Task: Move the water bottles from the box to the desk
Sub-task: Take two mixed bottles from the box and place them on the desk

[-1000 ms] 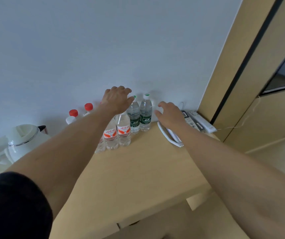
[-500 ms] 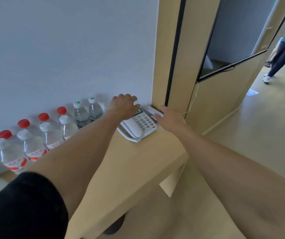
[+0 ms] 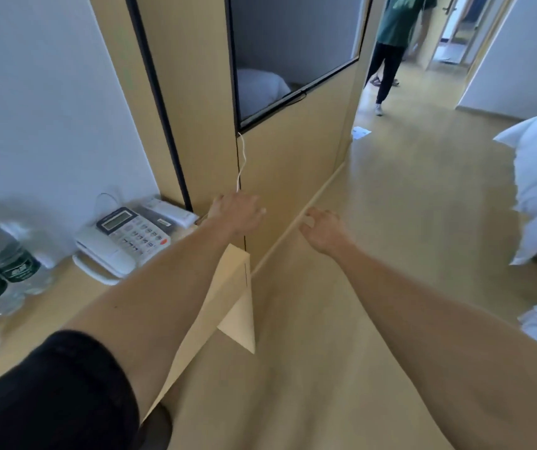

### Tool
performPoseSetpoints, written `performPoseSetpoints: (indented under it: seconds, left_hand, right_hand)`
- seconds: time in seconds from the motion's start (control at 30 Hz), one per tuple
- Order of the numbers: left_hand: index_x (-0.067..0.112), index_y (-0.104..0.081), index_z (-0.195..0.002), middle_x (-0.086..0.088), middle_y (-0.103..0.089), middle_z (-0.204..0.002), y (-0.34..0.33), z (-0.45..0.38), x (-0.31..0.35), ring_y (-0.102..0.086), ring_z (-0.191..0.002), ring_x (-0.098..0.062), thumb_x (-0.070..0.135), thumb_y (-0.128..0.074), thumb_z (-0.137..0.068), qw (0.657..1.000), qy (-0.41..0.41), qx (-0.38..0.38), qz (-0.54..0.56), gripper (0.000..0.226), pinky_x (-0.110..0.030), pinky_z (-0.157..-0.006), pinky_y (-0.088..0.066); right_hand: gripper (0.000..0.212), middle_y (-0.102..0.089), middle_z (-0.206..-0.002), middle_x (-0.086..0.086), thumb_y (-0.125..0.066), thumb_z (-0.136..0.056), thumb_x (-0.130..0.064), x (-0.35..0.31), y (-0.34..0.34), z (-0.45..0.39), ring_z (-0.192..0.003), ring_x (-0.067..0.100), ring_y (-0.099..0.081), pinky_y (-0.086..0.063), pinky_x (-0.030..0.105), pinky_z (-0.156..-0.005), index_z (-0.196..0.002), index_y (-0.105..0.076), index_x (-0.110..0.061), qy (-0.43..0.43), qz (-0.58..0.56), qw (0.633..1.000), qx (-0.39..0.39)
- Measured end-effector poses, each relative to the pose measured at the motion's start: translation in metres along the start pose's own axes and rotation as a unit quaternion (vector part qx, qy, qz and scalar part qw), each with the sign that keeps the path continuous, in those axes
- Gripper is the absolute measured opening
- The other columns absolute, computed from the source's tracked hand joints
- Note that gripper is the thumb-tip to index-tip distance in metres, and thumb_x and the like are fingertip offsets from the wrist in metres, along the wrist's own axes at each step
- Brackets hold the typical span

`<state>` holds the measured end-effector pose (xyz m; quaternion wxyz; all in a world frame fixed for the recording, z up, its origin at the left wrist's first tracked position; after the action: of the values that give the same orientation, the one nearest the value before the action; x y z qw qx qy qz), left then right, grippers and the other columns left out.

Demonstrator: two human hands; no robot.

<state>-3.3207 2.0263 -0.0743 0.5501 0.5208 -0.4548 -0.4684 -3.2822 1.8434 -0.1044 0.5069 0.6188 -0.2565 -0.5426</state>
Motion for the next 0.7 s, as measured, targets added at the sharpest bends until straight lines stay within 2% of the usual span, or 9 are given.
performPoseSetpoints:
  seconds: [0.13,0.37,0.53,0.7]
  left_hand:
    - [0.023,-0.045,-0.148,-0.006,-0.049,-0.15,-0.018,-0.034,0.085,-0.046,-0.137,-0.03,0.048,-0.035,-0.105,0.998,-0.063,-0.026,0.009,0.05,-0.045,-0.107,-0.037]
    - [0.02,-0.046,-0.148,-0.006,-0.045,-0.154,-0.058,-0.079,0.229,-0.044,-0.14,-0.028,0.046,-0.034,-0.106,0.979,-0.193,-0.056,-0.01,0.051,-0.043,-0.114,-0.036]
    - [0.022,-0.046,-0.148,-0.005,-0.045,-0.154,-0.08,-0.136,0.293,-0.044,-0.14,-0.028,0.044,-0.034,-0.106,0.971,-0.225,-0.084,-0.019,0.049,-0.042,-0.111,-0.035]
    - [0.026,-0.036,-0.154,0.005,-0.034,-0.161,-0.094,-0.207,0.342,-0.034,-0.146,-0.02,0.042,-0.027,-0.107,0.956,-0.263,-0.112,-0.059,0.05,-0.043,-0.114,-0.03]
  right_hand:
    - [0.052,-0.051,-0.142,0.019,-0.049,-0.1,-0.045,0.086,0.024,0.012,-0.132,0.036,-0.047,-0.042,0.044,-0.109,-0.145,-0.046,-0.021,-0.075,-0.007,0.997,0.022]
    - [0.055,-0.048,-0.146,0.014,-0.045,-0.101,-0.051,0.221,0.048,0.037,-0.137,0.032,-0.044,-0.04,0.045,-0.11,-0.148,-0.042,-0.023,-0.206,-0.004,0.978,0.021]
    - [0.055,-0.047,-0.148,0.012,-0.045,-0.1,-0.052,0.299,0.067,0.035,-0.137,0.031,-0.042,-0.039,0.045,-0.108,-0.148,-0.041,-0.025,-0.277,-0.013,0.96,0.027]
    - [0.059,-0.044,-0.152,0.011,-0.041,-0.1,-0.055,0.358,0.092,-0.003,-0.137,0.03,-0.044,-0.041,0.044,-0.108,-0.153,-0.035,-0.028,-0.337,0.0,0.941,0.009]
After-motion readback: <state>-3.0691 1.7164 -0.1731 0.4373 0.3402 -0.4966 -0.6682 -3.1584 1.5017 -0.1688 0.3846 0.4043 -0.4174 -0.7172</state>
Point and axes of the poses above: each hand's wrist, its own z-axis away from the middle knuckle, its own y-axis out of the back of the hand, x = y × z, the point moved 9 cm from there along -z, towards the middle knuckle
